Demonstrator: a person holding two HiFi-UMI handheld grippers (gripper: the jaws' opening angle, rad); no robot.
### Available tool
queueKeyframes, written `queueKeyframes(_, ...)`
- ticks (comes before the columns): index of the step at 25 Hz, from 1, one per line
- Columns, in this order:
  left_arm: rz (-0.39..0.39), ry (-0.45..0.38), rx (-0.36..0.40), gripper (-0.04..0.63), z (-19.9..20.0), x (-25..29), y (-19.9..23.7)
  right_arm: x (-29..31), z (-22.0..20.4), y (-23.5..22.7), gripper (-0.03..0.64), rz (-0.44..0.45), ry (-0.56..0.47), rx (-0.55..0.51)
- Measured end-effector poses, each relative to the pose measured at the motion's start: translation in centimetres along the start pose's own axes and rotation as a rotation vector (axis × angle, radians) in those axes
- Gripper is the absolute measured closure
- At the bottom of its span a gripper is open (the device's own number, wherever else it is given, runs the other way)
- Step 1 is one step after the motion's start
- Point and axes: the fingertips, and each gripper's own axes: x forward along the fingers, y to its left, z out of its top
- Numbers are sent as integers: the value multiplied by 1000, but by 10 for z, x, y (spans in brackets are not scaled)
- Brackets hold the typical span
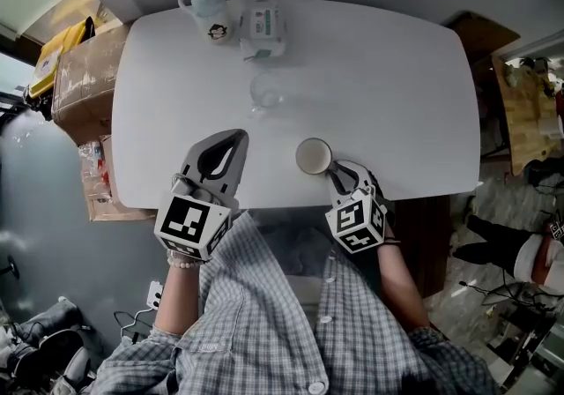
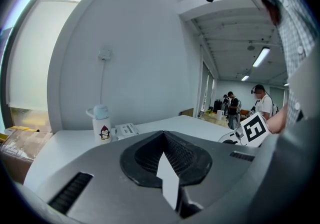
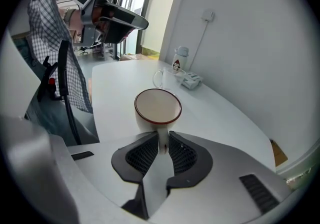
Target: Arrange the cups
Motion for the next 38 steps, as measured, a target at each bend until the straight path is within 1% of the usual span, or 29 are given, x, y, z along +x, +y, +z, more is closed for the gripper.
queueKeyframes(3, -1, 1, 1, 586, -1, 3, 4, 1, 1, -1, 545, -18, 7, -1)
queueKeyframes(5, -4, 5, 0, 586, -2, 6, 6, 3, 2, -3, 549, -52, 10, 12)
queueKeyframes(10, 1, 42, -12, 586, -18, 16, 18, 14, 9, -16, 552, -145, 12, 95)
queueKeyframes(15, -5, 98, -4, 586, -39, 31, 25, 25, 18, -32, 552, -182, 6, 168)
queueKeyframes(20, -18, 149, -1, 584, -56, 47, 31, 35, 26, -46, 552, -203, 4, 218)
queueKeyframes(27, -18, 199, 29, 584, -72, 54, 46, 50, 40, -64, 552, -221, -15, 314)
queueKeyframes(32, -7, 259, 71, 584, -87, 58, 52, 58, 47, -73, 551, -220, -22, 334)
queueKeyframes(35, -6, 275, 63, 584, -94, 59, 49, 59, 47, -75, 551, -214, -24, 344)
queueKeyframes(38, 18, 291, 48, 584, -102, 63, 49, 61, 48, -78, 551, -213, -28, 349)
